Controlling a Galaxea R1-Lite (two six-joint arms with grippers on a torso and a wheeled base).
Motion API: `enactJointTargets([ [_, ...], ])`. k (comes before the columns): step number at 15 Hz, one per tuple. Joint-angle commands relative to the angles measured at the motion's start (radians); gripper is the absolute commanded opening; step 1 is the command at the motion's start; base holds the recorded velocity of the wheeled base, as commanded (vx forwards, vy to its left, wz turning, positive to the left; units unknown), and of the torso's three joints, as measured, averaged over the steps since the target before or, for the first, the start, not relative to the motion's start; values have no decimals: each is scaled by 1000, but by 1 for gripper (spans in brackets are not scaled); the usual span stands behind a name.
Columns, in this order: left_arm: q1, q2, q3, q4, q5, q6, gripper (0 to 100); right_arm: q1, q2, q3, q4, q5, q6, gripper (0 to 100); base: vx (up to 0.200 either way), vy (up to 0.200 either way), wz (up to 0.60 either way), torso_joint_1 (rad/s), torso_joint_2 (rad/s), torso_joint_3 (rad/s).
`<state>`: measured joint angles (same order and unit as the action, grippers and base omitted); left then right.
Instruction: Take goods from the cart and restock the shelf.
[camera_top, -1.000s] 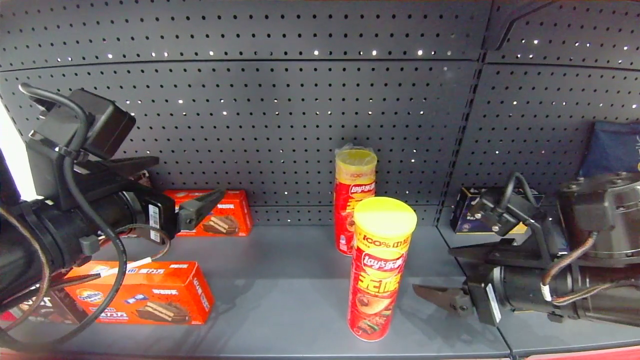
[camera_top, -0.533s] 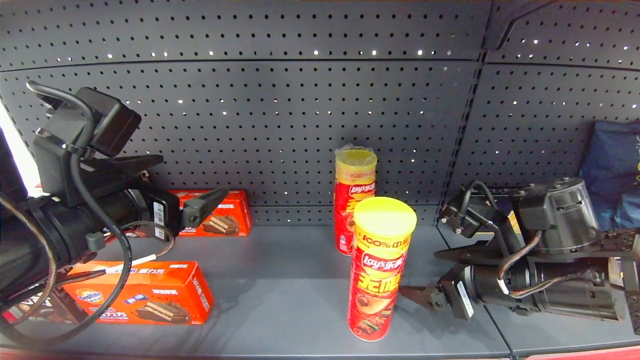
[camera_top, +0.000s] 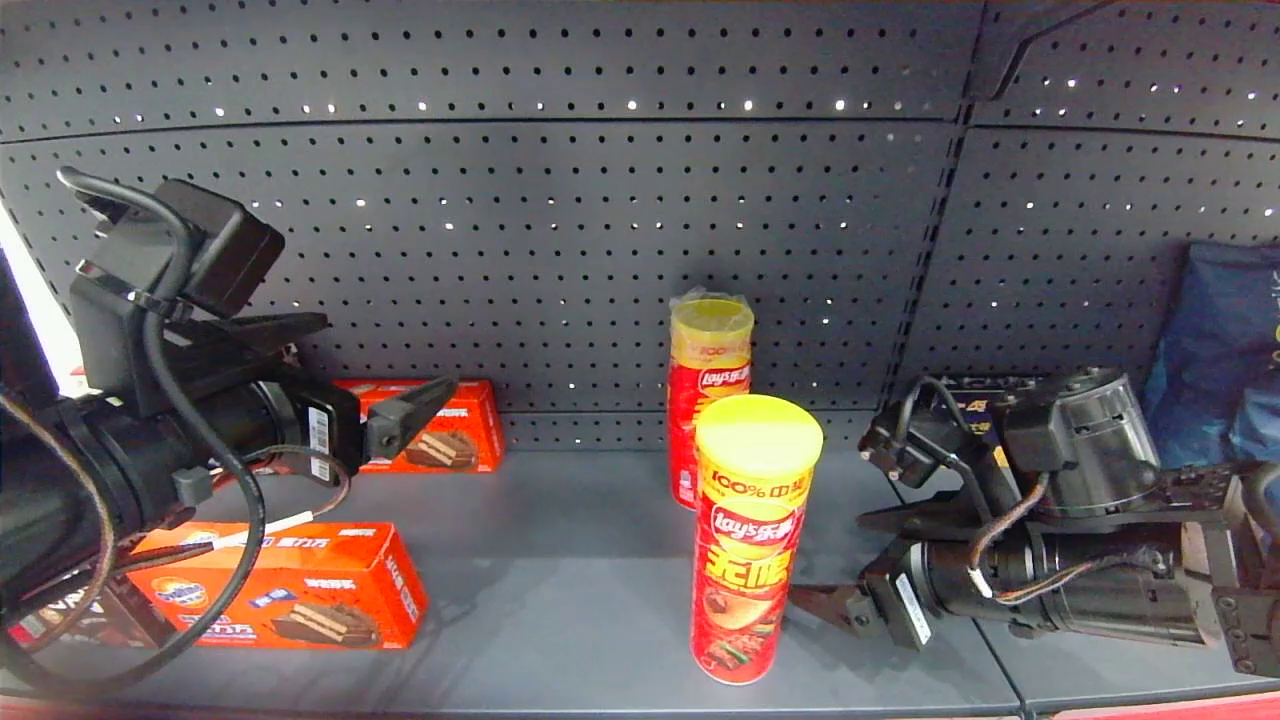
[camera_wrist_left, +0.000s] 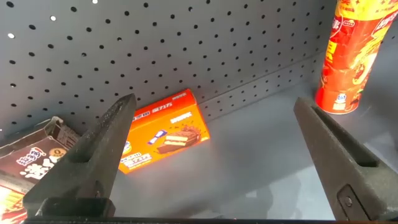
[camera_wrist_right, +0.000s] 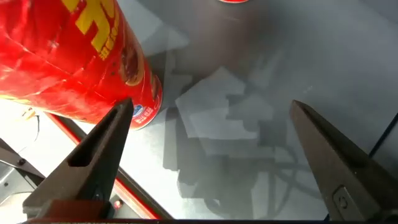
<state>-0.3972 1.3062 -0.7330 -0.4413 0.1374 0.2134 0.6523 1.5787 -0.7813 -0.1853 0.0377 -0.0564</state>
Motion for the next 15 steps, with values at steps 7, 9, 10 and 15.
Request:
enactJointTargets([
  [7, 0, 2, 7, -25, 1, 0, 100, 6, -62, 53, 0, 1, 0, 100, 0, 0, 0, 0, 0, 0],
  [9, 8, 2, 6, -25, -1, 0, 100, 23, -48, 45, 0, 1, 0, 100, 0, 0, 0, 0, 0, 0],
  [10, 12, 2, 6, -25, -1, 0, 100, 26, -39, 42, 0, 1, 0, 100, 0, 0, 0, 0, 0, 0],
  [15, 14, 2, 7, -27, -1, -3, 100, 29, -5, 17, 0, 1, 0, 100, 0, 0, 0, 0, 0, 0],
])
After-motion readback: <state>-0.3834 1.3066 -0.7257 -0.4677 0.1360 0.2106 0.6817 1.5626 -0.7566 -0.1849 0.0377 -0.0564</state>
